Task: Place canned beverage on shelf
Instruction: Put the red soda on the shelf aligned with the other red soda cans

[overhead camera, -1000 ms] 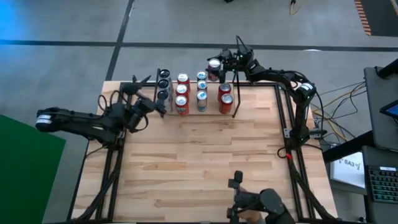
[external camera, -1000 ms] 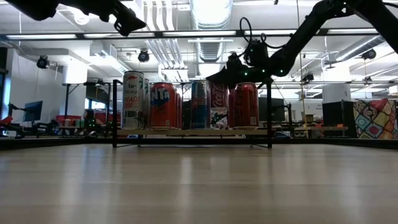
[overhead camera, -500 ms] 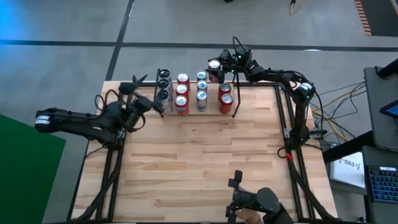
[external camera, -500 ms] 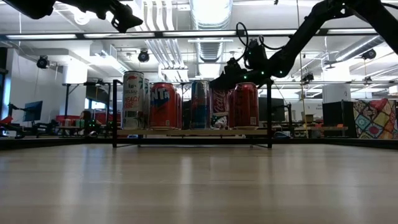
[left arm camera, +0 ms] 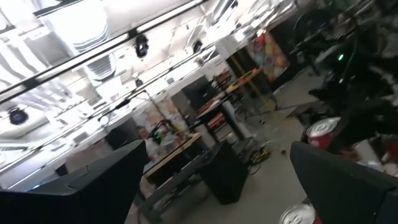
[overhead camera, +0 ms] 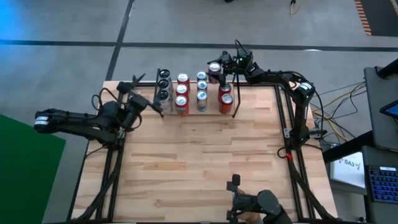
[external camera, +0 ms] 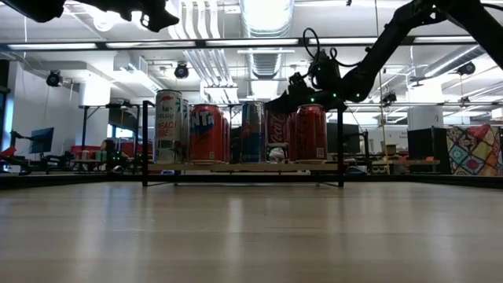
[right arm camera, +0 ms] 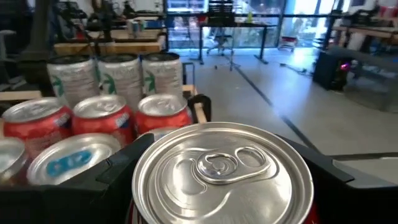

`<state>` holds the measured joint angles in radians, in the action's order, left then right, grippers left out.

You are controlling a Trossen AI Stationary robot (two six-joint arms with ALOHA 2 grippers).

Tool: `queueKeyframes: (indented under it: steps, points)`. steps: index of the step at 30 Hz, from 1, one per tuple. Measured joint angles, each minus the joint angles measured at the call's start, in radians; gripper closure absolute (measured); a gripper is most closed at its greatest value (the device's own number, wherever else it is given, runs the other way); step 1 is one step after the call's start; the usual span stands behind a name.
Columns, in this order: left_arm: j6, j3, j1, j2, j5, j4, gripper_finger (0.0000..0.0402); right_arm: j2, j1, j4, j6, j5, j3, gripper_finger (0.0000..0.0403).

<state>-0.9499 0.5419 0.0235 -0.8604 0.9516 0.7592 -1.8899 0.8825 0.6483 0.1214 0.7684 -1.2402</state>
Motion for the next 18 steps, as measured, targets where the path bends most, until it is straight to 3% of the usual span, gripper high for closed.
queueKeyframes:
  steps: [8,18]
  points:
    - [0.152,0.0,0.001,0.007,-0.177,-0.03,0.0018,-0.004,-0.005,-0.004,-0.029,0.027,0.004,0.012]
    - [0.169,0.014,0.07,0.009,-0.35,-0.054,0.0018,-0.003,-0.017,-0.062,-0.051,0.006,0.003,0.012]
